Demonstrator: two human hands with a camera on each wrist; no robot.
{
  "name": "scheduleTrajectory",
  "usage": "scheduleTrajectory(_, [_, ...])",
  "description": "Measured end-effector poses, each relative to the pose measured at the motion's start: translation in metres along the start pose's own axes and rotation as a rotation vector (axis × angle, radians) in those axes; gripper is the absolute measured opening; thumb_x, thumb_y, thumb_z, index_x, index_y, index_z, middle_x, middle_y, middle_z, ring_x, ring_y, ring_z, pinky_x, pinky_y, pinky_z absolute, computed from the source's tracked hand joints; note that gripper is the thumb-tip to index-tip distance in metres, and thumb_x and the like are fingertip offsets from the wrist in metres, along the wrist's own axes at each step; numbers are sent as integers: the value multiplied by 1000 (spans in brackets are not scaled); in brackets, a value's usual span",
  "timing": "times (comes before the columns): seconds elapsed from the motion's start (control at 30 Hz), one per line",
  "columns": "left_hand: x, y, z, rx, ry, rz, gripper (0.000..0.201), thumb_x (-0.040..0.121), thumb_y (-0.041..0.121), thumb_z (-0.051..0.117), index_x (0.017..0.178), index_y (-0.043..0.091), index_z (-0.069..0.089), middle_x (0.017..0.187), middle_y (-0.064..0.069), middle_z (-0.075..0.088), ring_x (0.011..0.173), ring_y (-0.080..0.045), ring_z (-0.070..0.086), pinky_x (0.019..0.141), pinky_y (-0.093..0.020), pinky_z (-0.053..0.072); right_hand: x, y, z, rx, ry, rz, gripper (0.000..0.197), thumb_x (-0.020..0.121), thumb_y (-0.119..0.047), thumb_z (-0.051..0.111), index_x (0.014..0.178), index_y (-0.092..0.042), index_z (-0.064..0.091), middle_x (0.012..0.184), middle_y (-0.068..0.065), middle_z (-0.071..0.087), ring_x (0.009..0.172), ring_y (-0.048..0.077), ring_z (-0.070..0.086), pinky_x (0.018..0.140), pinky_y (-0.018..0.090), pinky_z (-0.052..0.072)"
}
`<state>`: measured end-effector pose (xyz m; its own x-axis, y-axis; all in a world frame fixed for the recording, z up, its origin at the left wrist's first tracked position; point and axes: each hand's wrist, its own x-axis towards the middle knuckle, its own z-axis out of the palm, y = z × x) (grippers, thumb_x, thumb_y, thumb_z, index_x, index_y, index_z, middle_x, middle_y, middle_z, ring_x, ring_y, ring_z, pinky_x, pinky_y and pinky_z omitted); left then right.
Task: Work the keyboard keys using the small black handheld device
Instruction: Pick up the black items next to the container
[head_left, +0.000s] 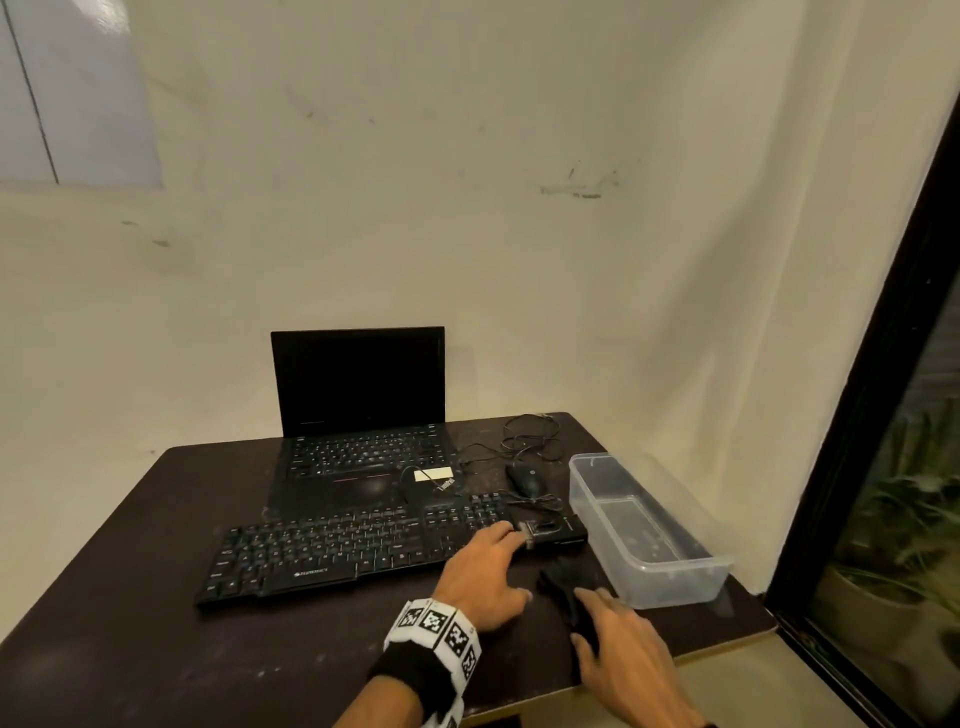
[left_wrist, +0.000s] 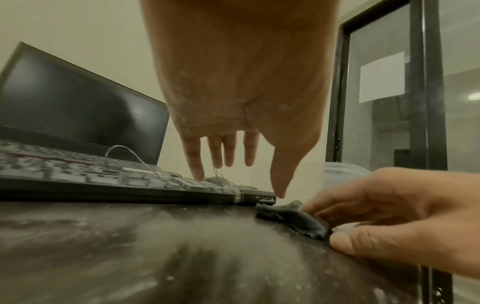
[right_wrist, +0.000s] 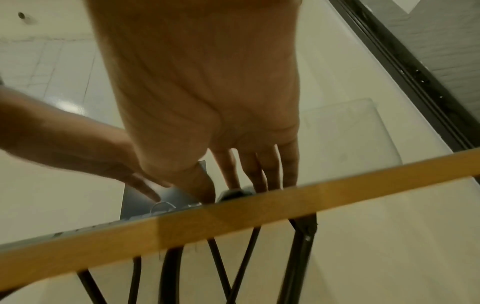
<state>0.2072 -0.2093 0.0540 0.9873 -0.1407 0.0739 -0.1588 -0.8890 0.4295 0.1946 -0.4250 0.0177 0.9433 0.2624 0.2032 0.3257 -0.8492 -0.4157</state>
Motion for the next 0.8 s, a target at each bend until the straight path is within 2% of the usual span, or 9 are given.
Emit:
scheduleTrajectory(0.1, [15, 13, 14, 25, -81, 9, 88, 93, 37, 73, 167, 28, 26, 176, 2, 15, 162, -18, 17, 129, -35, 24, -7, 7, 15, 8, 50, -13, 55, 102, -42, 63, 155, -31, 52, 157, -9, 55, 144, 10, 54, 118, 27, 41])
scheduleTrajectory(0.13, [19, 16, 19, 27, -109, 7, 88, 93, 36, 72, 167, 27, 26, 176, 1, 15, 162, -18, 16, 129, -36, 24, -7, 8, 18, -47, 40, -4, 51, 93, -42, 74, 142, -30, 65, 145, -7, 67, 132, 11, 66, 110, 30, 51])
scheduleTrajectory(0.2, [26, 21, 29, 30, -151, -5, 83, 94, 32, 69, 167, 27, 28, 176, 0, 15, 161, -21, 18, 129, -38, 25, -7, 21, 31, -19, 185, 4, 47, 62, -34, 99, 105, -26, 81, 104, -6, 82, 93, 12, 80, 80, 32, 65])
scheduleTrajectory(0.27, [31, 24, 35, 47, -171, -17, 73, 96, 27, 64, 163, 26, 36, 175, -1, 17, 159, -25, 24, 127, -41, 28, -10, 21, 35, 14, 235, -27, 47, 45, -21, 106, 81, -27, 77, 78, -13, 76, 69, 7, 76, 62, 27, 62])
scheduleTrajectory(0.33, [33, 26, 40, 96, -192, -2, 62, 97, 25, 61, 158, 23, 46, 170, -2, 28, 154, -28, 33, 123, -43, 29, -14, 18, 31, 42, 244, -18, 47, 43, -16, 106, 73, -31, 73, 70, -16, 72, 61, 5, 72, 58, 25, 58])
scheduleTrajectory(0.43, [35, 23, 43, 109, -167, 21, 52, 96, 27, 61, 148, 22, 56, 154, 0, 47, 143, -25, 43, 118, -43, 35, -20, 22, 29, 76, 280, 19, 47, 44, -17, 105, 77, -32, 74, 73, -15, 75, 63, 7, 72, 60, 26, 57])
scheduleTrajectory(0.53, [40, 18, 44, 62, -21, 41, 45, 93, 28, 61, 138, 23, 63, 141, 4, 56, 136, -20, 50, 114, -39, 40, -21, 23, 28, 118, 293, 13, 48, 61, -27, 100, 103, -31, 77, 96, -10, 80, 81, 12, 77, 71, 31, 63])
scheduleTrajectory(0.67, [57, 26, 38, 116, 145, 92, 53, 95, 29, 62, 146, 19, 55, 151, 3, 47, 141, -19, 44, 117, -37, 38, -13, 30, 39, 107, 273, -89, 52, 73, -33, 86, 123, -28, 78, 127, -3, 78, 108, 15, 78, 88, 34, 64])
scheduleTrajectory(0.8, [85, 30, 34, 246, 13, -24, 73, 96, 34, 65, 160, 16, 35, 167, -7, 32, 155, -28, 29, 127, -45, 27, -6, 39, 57, 147, 313, -143, 37, 79, -29, 71, 113, -32, 82, 130, -6, 77, 114, 13, 74, 97, 29, 57])
